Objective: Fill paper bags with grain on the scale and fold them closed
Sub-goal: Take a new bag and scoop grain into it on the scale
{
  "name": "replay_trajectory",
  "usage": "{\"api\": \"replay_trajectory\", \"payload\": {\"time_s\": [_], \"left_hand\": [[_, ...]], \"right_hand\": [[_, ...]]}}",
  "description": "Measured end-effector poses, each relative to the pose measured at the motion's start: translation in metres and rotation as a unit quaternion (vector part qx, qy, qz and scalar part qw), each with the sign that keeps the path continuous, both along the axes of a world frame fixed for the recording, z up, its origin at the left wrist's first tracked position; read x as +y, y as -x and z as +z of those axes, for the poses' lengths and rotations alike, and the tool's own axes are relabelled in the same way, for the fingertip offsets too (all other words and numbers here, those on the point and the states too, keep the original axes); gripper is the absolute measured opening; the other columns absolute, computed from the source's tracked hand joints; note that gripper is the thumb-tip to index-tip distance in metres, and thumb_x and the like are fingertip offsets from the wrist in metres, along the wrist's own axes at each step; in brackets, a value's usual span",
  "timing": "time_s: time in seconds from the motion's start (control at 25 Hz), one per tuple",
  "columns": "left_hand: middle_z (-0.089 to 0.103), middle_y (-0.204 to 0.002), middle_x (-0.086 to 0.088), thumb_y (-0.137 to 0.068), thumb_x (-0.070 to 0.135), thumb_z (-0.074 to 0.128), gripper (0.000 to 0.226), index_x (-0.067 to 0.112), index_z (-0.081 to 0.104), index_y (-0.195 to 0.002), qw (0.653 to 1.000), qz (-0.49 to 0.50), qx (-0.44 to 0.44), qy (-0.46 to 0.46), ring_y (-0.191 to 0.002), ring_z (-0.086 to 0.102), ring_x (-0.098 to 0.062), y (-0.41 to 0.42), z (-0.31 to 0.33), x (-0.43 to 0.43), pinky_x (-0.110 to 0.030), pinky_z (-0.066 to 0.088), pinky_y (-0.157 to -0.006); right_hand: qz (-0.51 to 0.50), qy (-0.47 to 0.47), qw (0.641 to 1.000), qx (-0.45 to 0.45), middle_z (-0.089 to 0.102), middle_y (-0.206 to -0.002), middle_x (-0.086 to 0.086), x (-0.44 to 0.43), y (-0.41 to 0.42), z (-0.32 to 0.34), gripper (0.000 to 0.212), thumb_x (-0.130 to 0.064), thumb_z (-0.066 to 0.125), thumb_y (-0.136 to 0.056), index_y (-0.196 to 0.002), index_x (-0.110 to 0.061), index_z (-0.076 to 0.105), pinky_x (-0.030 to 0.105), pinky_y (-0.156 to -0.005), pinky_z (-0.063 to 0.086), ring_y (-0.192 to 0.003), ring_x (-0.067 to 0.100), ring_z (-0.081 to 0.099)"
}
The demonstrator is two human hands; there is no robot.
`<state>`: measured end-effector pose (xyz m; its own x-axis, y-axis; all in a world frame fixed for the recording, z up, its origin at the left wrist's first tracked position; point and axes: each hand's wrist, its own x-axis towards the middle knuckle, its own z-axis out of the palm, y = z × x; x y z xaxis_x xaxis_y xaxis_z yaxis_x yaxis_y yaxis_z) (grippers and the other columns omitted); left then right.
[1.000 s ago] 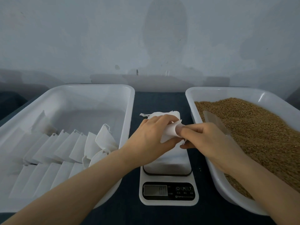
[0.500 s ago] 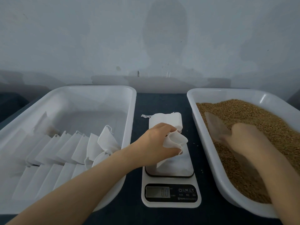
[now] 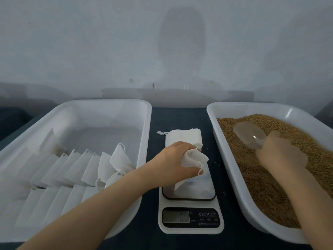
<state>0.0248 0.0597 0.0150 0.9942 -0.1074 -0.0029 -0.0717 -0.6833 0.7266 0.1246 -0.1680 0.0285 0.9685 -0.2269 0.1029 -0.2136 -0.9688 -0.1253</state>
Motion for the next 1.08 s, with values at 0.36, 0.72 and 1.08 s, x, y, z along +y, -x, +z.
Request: {"api": "replay_trajectory", "payload": {"time_s": [0.36,0.72,1.08], "left_hand": [[0.044,-0.132,0.016,-0.083,0.042,0.068,0.057,0.032,0.043,-0.134,1.0,0.0,0.01,-0.002,-0.104,0.044,-0.003,-0.001,0.0,-0.001,-0.013,0.037,-0.082],[0.043,-0.116,0.021,-0.082,0.042,0.069,0.056,0.034,0.044,-0.131,1.0,-0.003,0.009,0.002,-0.102,0.046,-0.004,-0.002,-0.001,0.0,-0.018,0.04,-0.085],[0.045,-0.114,0.02,-0.082,0.042,0.069,0.053,0.035,0.046,-0.128,1.0,-0.004,0.01,0.008,-0.096,0.049,-0.002,-0.003,-0.001,0.0,-0.014,0.041,-0.081]], "right_hand": [[0.014,0.066,0.994,0.088,0.043,-0.121,0.017,0.004,-0.006,-0.003,0.041,-0.009,0.052,-0.09,-0.131,-0.003,0.049,0.041,-0.082,0.048,-0.11,0.035,0.049],[0.149,-0.121,0.98,0.06,0.062,-0.082,0.014,0.009,-0.011,-0.012,0.024,-0.023,0.049,-0.095,-0.101,-0.007,0.066,0.026,-0.051,0.038,-0.067,0.022,0.056],[0.076,-0.221,0.971,0.053,0.059,-0.059,0.015,0.008,-0.003,0.001,0.041,-0.034,0.049,-0.096,-0.083,0.002,0.062,0.014,-0.031,0.032,-0.031,0.018,0.051]]}}
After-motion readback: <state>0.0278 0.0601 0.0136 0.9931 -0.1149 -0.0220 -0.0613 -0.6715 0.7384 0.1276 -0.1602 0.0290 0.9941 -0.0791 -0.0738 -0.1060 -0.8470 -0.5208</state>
